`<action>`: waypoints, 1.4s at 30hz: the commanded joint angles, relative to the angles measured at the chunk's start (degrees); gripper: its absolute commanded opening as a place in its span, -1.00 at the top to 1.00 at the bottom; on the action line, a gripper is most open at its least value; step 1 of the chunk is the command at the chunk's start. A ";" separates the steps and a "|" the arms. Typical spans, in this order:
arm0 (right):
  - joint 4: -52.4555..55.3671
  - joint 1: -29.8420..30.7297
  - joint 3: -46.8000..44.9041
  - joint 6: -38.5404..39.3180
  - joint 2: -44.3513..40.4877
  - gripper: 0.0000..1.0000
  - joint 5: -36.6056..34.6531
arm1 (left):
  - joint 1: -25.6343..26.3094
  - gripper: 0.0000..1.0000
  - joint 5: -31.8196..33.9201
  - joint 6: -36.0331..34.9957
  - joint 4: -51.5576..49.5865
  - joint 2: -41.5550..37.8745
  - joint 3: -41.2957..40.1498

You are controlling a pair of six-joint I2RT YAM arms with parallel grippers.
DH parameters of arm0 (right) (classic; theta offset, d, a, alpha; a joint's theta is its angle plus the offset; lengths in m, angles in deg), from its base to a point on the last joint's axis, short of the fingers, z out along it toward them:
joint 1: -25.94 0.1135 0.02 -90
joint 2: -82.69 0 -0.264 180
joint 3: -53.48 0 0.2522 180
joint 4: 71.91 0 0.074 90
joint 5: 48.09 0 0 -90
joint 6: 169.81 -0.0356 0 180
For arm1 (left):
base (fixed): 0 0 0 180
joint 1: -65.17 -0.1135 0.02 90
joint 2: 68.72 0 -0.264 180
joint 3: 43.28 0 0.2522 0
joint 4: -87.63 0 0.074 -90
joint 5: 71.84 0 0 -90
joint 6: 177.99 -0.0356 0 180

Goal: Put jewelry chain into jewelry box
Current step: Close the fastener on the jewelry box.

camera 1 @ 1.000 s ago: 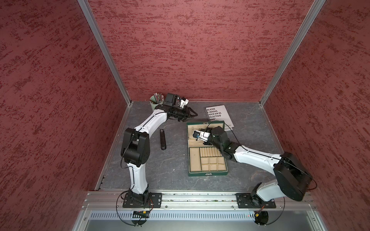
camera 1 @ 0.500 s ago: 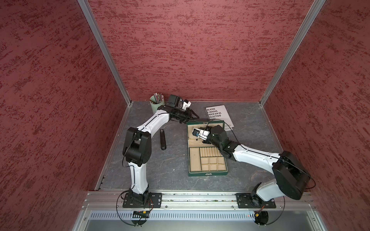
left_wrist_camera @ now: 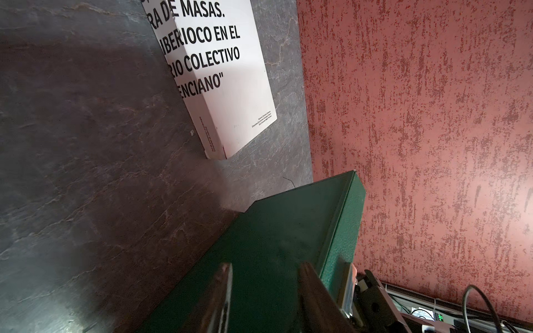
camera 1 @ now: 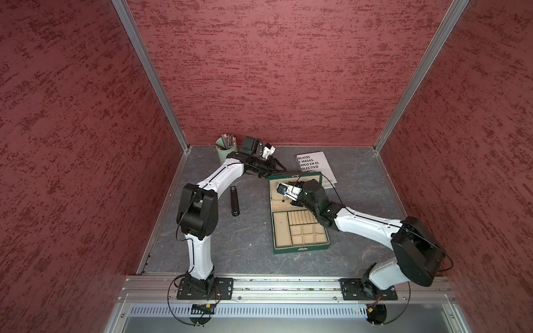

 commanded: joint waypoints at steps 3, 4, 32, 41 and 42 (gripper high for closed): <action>6.52 -0.18 -1.17 1.11 -6.90 0.45 -0.23 | 0.10 0.19 0.09 0.17 -0.56 0.11 0.20; 8.23 -0.18 -1.24 1.30 -7.91 0.42 0.03 | 0.03 0.19 0.21 0.21 -0.51 0.12 0.09; 29.80 -2.22 17.24 20.07 -2.65 -0.77 8.93 | 0.29 0.17 0.95 1.06 0.72 -1.13 -0.89; 23.11 -1.77 15.11 21.93 0.44 -0.78 6.83 | 0.36 0.17 0.74 0.99 0.81 -1.14 -0.85; 22.44 -1.70 15.02 21.97 0.69 -0.78 6.62 | 0.36 0.18 0.72 0.97 0.81 -1.18 -0.86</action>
